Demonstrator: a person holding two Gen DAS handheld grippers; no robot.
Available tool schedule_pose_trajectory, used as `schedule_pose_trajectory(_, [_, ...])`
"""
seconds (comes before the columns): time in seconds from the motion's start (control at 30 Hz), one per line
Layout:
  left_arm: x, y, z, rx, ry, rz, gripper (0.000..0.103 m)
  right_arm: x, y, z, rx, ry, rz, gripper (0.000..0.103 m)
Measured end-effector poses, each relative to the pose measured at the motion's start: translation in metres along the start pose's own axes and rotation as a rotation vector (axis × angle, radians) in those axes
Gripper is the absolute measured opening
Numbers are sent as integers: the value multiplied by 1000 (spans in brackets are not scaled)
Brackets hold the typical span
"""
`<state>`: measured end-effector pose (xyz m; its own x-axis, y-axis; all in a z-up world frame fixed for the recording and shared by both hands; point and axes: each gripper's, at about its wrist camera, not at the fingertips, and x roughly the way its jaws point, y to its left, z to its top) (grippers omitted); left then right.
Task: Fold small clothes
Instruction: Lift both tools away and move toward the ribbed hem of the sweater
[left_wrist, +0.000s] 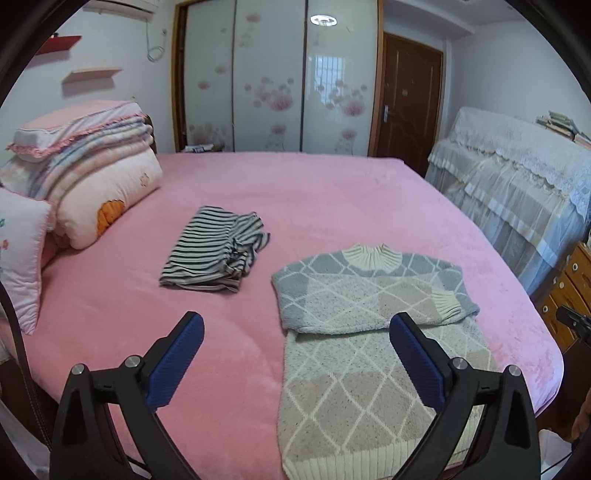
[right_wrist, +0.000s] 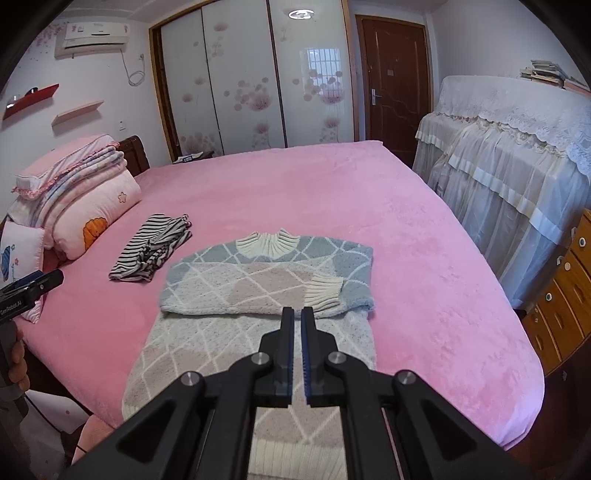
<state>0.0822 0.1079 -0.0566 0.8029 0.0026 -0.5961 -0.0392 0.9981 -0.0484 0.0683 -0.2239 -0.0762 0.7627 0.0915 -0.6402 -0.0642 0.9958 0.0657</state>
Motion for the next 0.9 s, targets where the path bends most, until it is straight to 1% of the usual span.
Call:
schedule_pose_trajectory(0.07, [-13,4,-8,-7,-12,6,100,-10,1,-7,-5,-7,-1,6])
schedule_pose_trajectory(0.13, [-23,9,-21,-15,-15,11,100,-18,2,-15,-5,-13,-2,12])
schedule_pose_trajectory(0.17, [-26,12,-26,-20,-12,11,100,-23,2,-20,-5,-17,-5,18])
schedule_pose_trajectory(0.2, [-26,14,-32,-24,-7,10,100,-26,1,-25,-4,-21,-7,23])
schedule_pose_trajectory(0.27, [-25,18,-45,-33,5,8,100,-30,0,-34,1,-25,-7,29])
schedule_pose_trajectory(0.33, [-21,22,-61,-42,21,8,100,-32,-3,-46,7,-22,-4,33])
schedule_pose_trajectory(0.4, [-13,25,-80,-44,54,13,100,-30,-8,-60,6,-9,-16,38])
schedule_pose_trajectory(0.5, [1,24,-108,-29,95,21,100,-19,-15,-79,3,39,-45,39])
schedule_pose_trajectory(0.57, [11,22,-126,-15,125,9,100,-9,-19,-89,-4,76,-59,39])
schedule_pose_trajectory(0.67, [21,20,-144,-12,167,-11,100,2,-28,-105,3,116,-64,39])
schedule_pose_trajectory(0.8, [38,23,-167,-62,222,-57,100,14,-42,-122,30,163,-56,39])
schedule_pose_trajectory(0.9, [50,26,-180,-100,252,-73,100,25,-53,-136,35,201,-74,39])
